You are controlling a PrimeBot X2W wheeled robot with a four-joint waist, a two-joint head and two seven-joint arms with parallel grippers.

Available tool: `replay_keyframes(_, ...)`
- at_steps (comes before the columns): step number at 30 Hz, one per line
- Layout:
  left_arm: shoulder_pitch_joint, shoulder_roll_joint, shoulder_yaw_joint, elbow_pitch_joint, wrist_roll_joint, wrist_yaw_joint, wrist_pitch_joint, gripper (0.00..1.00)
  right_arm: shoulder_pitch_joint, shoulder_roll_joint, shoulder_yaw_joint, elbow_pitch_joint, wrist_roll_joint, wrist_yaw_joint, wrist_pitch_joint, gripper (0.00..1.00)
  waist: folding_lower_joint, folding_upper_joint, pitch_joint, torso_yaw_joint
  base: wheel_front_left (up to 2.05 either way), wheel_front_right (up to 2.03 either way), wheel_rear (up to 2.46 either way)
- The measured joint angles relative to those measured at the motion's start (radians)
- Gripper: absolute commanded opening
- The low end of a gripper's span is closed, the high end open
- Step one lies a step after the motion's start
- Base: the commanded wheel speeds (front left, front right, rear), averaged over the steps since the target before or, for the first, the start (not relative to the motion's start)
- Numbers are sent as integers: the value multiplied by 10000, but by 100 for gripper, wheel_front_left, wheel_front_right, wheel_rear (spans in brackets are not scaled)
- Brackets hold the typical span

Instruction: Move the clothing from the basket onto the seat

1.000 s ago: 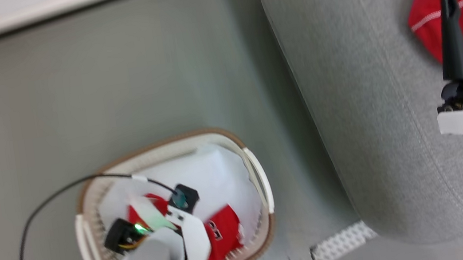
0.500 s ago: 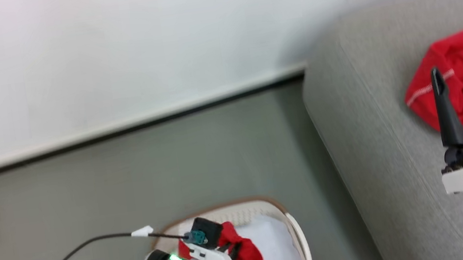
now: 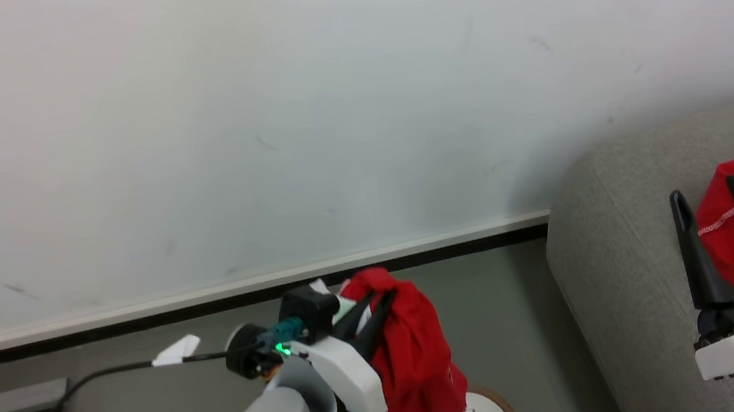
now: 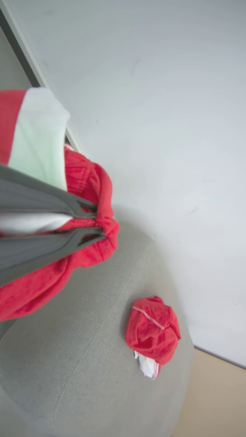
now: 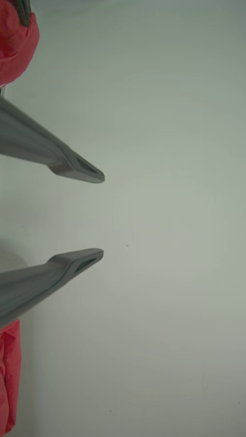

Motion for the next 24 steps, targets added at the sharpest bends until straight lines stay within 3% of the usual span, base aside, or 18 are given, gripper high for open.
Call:
replay_keyframes(9, -61, 978, 591, -3223, -196, 907, 759, 0, 512, 276, 305, -2, 161, 0, 0, 100, 1, 0, -432, 112, 0, 0, 0)
replay_keyframes(17, 33, 1467, 805, -5037, -265, 1509, 1432, 0, 643, 192, 819, -157, 261, 0, 0, 100, 3, 0, -386, 62, 0, 0, 0)
replay_keyframes(20, 50, 1501, 736, -5379, -263, 1563, 1615, 0, 663, 36, 1549, -594, 679, 0, -2, 100, 3, 0, -356, 147, 0, 0, 0)
replay_keyframes(24, 0, 1494, 581, -5519, -261, 1547, 1797, 0, 903, -698, 3221, -755, 989, 0, 0, 100, 3, 0, -282, 308, 0, 0, 0)
